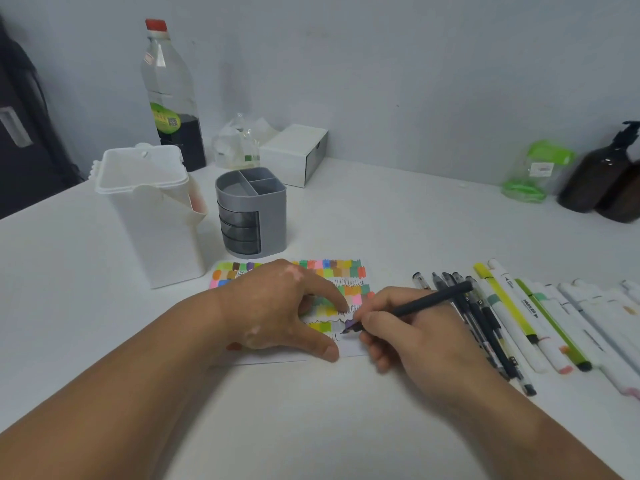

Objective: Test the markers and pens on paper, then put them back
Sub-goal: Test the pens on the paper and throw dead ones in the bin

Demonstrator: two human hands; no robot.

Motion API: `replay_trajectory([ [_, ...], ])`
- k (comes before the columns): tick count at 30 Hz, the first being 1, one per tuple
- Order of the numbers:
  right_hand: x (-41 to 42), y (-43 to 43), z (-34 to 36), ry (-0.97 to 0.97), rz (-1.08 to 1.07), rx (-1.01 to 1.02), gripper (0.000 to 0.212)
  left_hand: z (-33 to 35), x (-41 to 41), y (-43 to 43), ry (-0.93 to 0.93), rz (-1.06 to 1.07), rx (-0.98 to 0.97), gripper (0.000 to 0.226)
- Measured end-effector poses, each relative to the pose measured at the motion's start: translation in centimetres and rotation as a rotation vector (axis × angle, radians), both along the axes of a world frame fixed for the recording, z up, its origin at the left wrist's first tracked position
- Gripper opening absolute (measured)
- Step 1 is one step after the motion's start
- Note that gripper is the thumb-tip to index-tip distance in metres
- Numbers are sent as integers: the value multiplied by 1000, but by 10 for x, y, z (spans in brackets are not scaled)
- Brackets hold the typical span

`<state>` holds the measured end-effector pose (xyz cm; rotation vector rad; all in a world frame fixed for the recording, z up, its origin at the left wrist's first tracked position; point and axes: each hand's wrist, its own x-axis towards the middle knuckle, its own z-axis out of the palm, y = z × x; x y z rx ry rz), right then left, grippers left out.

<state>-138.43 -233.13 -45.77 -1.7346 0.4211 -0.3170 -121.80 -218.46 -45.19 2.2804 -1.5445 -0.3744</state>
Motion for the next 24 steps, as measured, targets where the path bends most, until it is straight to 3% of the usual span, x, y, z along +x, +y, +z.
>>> replay_trajectory([
  [4, 0, 0, -2, 43, -16, -152, 14, -1, 1, -1, -18, 2, 8, 66],
  [24, 2, 2, -3, 117, -25, -219, 10, -1, 1, -1, -18, 4, 11, 65],
])
